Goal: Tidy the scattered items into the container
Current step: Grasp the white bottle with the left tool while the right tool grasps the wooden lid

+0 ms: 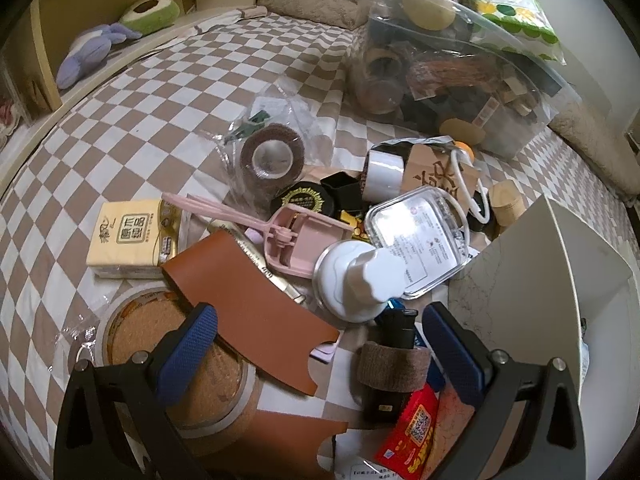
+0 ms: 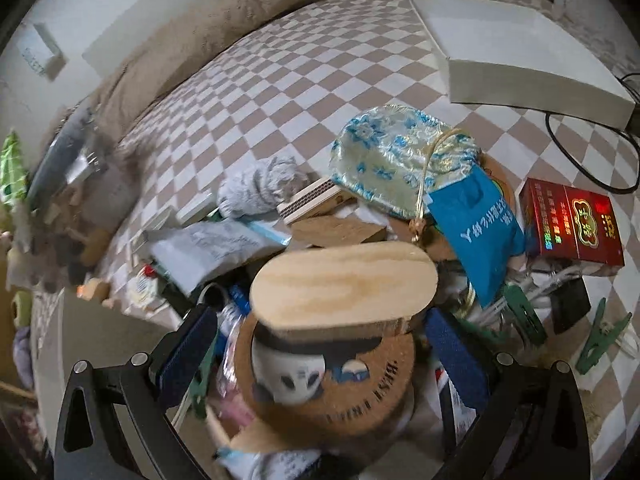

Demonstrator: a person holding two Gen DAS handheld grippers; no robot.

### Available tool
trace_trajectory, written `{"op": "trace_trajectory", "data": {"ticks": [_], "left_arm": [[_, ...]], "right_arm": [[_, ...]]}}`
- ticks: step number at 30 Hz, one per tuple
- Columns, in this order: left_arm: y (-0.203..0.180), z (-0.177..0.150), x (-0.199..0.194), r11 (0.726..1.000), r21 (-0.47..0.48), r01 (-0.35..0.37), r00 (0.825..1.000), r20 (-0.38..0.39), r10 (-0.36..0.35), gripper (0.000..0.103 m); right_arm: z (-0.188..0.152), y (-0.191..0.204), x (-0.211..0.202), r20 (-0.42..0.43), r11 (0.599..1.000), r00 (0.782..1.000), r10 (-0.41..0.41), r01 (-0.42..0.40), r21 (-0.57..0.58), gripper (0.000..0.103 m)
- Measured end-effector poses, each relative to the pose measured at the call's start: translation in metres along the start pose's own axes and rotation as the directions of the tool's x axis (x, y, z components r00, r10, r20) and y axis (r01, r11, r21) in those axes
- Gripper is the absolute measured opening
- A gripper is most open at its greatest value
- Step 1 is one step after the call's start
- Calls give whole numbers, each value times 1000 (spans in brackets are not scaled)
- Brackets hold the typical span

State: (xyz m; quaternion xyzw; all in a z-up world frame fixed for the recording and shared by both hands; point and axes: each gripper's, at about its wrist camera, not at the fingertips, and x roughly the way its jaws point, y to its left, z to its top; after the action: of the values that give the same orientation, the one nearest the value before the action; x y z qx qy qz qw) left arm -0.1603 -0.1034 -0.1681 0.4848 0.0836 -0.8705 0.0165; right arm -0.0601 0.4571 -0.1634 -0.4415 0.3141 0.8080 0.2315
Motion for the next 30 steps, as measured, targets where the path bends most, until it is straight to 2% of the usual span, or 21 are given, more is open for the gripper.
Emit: {"op": "trace_trajectory", "data": {"ticks": [4,8,10,13,17,19,20,21,26,30], "left_arm": [[-3,2,1,999,40,-16,1000,16,15,103],[-15,2,3,986,148,-73,996,59,65,101],[-18,2,5,983,169,-69,997,57,60,101],[-16,3,10,986,165,-26,999,34,21,87],[-14,5,14,989,151,-4,1000,26,1,71],[-15,6,15,990,139,25,999,17,-28,62],[-15,6,15,990,135,34,999,14,-36,52],[-16,6,15,990,134,39,999,14,-41,46],[-18,7,11,990,125,58,998,26,-62,33],[-12,9,8,993,84,81,996,26,-83,30]], "right_arm": [[1,2,10,3,997,998,-56,56,-48,103],[0,12,13,26,980,995,-99,102,-169,103],[0,16,11,44,967,992,-116,123,-225,103],[-1,17,9,46,962,994,-102,110,-251,103],[2,12,5,30,967,997,-67,73,-245,103],[3,12,0,35,970,998,-51,58,-238,99],[5,11,-2,39,970,998,-41,49,-237,94],[6,11,-4,39,970,999,-27,36,-240,94],[5,9,-5,28,968,1000,-3,9,-249,94],[5,6,-11,37,974,999,36,-27,-227,94]]}}
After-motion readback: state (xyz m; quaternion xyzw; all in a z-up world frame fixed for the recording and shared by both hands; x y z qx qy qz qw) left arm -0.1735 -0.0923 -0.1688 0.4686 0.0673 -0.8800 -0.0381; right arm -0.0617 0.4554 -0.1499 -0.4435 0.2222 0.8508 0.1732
